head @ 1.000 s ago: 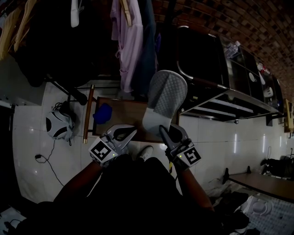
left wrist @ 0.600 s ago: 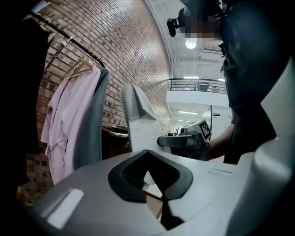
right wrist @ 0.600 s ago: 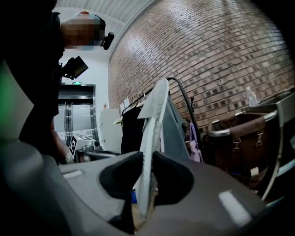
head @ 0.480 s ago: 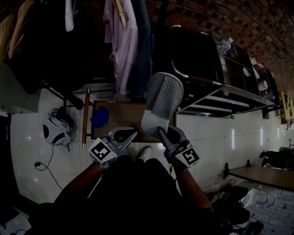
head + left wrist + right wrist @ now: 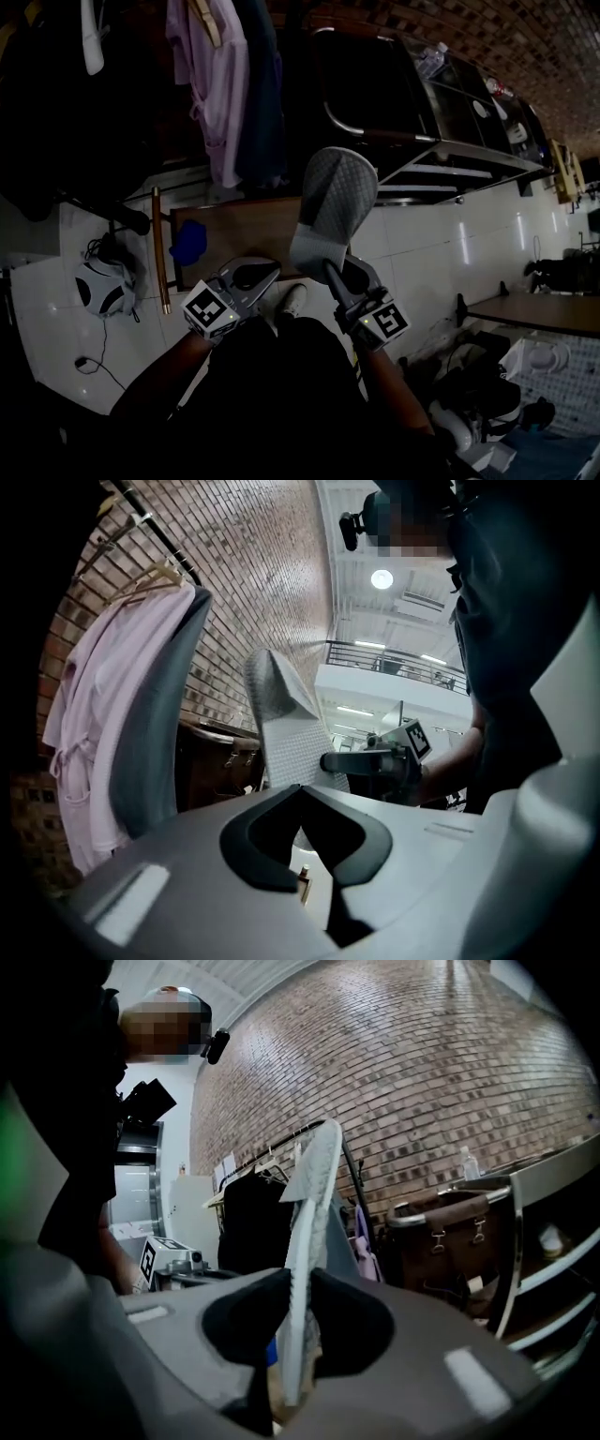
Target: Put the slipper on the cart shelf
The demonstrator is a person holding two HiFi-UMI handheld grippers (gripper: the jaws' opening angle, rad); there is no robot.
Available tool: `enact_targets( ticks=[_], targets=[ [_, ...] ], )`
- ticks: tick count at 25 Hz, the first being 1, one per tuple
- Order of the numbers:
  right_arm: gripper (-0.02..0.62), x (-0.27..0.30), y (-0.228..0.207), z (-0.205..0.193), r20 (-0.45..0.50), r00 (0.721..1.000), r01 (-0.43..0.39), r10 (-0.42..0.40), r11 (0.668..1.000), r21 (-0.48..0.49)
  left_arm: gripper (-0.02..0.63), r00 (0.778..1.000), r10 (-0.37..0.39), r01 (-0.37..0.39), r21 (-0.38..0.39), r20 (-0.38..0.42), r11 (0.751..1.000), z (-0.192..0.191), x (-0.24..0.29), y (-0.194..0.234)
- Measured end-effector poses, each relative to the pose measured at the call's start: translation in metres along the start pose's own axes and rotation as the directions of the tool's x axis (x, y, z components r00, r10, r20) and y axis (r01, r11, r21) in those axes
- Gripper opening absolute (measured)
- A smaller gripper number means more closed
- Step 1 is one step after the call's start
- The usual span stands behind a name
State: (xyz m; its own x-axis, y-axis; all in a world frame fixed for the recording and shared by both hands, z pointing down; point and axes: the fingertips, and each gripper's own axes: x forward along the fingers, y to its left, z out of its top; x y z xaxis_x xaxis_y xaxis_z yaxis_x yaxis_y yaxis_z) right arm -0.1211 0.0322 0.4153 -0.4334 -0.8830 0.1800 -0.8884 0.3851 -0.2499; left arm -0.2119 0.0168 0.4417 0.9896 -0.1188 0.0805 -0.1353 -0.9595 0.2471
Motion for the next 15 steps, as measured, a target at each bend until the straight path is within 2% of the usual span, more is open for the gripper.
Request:
enact_targets(
  ticks=[3, 8, 15],
  targets=[
    [0.071, -0.013, -0.005, -0.006, 0.006, 0.999, 0.047, -0.048, 0.999, 0.015, 0.003, 0.999, -0.046, 0.046, -0.001, -0.027, 0.999, -0.014, 0.006, -0.007],
    [0.071, -0.035, -0.015, -0.008, 0.033, 0.995, 0.097, -0.098, 0.995, 0.038, 0.003, 0.992, -0.115, 0.116, 0.008, -0.05, 0.993, -0.014, 0.021, -0.029],
    [0.071, -0.085, -0.046, 0.007, 0.086, 0.987, 0.132, -0.134, 0.991, 0.033, 0.003, 0.985, -0.159, 0.161, 0.04, -0.065, 0.986, 0.0, 0.067, -0.07]
  ],
)
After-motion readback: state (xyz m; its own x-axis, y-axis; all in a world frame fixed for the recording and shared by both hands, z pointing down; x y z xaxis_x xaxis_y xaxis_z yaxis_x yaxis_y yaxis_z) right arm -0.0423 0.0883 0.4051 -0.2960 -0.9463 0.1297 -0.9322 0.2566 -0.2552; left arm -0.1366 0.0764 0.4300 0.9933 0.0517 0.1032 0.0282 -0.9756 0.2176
